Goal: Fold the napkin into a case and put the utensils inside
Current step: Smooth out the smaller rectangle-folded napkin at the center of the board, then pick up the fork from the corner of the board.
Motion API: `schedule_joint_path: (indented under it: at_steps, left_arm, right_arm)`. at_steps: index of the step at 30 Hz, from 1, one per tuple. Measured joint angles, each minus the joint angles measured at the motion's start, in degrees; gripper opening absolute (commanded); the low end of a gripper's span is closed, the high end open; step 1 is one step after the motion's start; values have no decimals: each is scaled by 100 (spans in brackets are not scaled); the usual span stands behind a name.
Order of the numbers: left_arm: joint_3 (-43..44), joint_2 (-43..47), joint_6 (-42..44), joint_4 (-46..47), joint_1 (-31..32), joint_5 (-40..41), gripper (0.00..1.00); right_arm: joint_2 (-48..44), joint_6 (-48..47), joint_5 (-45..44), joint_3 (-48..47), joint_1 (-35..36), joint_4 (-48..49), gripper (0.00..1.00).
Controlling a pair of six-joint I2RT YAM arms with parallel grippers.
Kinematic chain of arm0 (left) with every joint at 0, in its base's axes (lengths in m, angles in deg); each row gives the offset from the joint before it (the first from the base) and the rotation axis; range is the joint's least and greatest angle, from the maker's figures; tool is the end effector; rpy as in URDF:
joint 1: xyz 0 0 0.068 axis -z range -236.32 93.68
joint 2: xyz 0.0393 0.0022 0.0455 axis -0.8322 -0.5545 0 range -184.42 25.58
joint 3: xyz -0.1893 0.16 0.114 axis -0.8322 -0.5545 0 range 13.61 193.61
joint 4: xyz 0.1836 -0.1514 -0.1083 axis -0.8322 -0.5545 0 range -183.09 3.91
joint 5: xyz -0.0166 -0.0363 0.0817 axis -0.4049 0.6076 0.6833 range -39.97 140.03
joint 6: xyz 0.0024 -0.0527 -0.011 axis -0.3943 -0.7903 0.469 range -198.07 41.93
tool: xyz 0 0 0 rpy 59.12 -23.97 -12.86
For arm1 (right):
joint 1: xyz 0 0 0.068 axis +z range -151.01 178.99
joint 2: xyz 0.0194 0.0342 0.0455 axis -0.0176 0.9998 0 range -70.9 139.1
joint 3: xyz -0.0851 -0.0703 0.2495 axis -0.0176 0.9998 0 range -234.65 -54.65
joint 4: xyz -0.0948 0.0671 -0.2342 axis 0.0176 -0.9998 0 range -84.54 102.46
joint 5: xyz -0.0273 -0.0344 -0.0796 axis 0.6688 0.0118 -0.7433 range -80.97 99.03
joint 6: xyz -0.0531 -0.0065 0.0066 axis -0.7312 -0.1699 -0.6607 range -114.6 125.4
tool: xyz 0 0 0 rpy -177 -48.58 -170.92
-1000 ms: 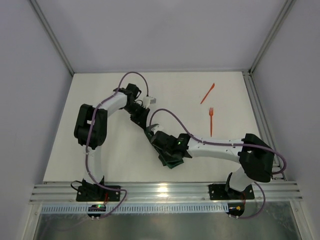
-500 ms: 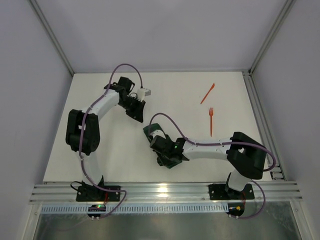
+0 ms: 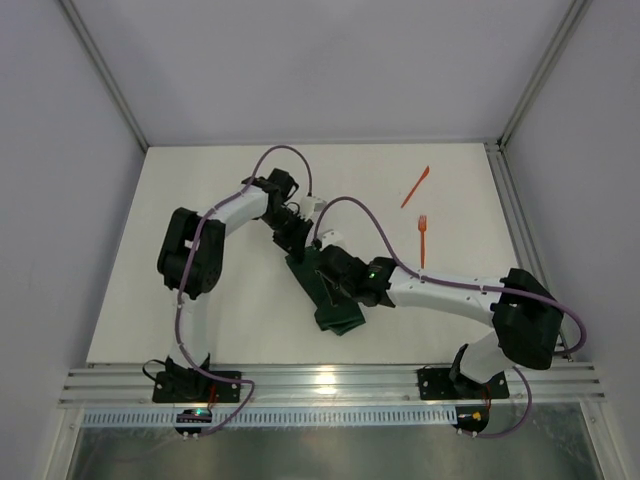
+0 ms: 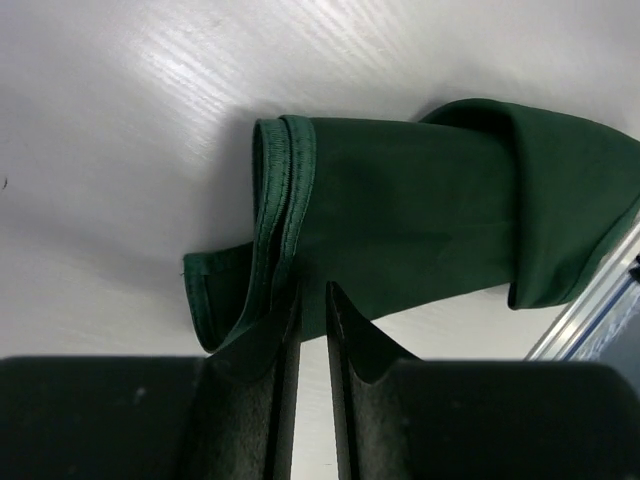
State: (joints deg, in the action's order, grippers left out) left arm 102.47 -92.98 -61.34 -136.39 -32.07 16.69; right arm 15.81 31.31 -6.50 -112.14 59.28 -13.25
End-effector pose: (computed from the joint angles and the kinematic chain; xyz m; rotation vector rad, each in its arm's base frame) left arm 0.3628 -0.1849 0.1740 1.0794 2.6721 -0.8773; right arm 0.1621 0.2647 0.2213 -0.6360 2.4206 0.2909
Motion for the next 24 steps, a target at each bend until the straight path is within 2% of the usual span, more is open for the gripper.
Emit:
schedule_joint_path:
  at_steps: [5, 8, 9, 10, 12, 13, 15, 16, 17, 22, 24]
  left_arm:
    - [13, -264, -13, 46, -7, 181, 17]
    - [13, -264, -22, 70, -7, 107, 19]
    - [13, -264, -24, 76, -9, 72, 21]
    - [13, -249, -28, 83, -9, 35, 23]
    - [13, -190, -28, 87, -7, -33, 30]
    - [13, -136, -39, 85, -7, -57, 32]
    - [24, -11, -44, 74, -7, -98, 35]
    - [46, 66, -42, 55, -7, -120, 36]
    - [96, 133, -42, 26, -7, -133, 36]
    - [221, 599, -2, 7, -66, -138, 37]
    - [221, 765, 4, 9, -138, -118, 37]
  right_arm:
    - [-31, 247, -20, 459, -343, -68, 11]
    - [-195, 264, -22, 511, -634, -232, 23]
    - [-334, 243, -24, 498, -811, -269, 30]
    - [-492, 223, -52, 463, -1032, -313, 47]
    - [-798, 118, -103, 321, -1641, -339, 60]
    - [-914, 57, -92, 210, -2024, -332, 71]
    - [-981, -96, -42, -52, -2879, -313, 74]
    - [-935, -179, -13, -195, -3298, -310, 94]
    - [-859, -225, -13, -326, -3665, -317, 99]
    - [120, -662, 275, -1029, -4787, -597, 98]
    - [560, -828, 387, -1211, -4959, -610, 75]
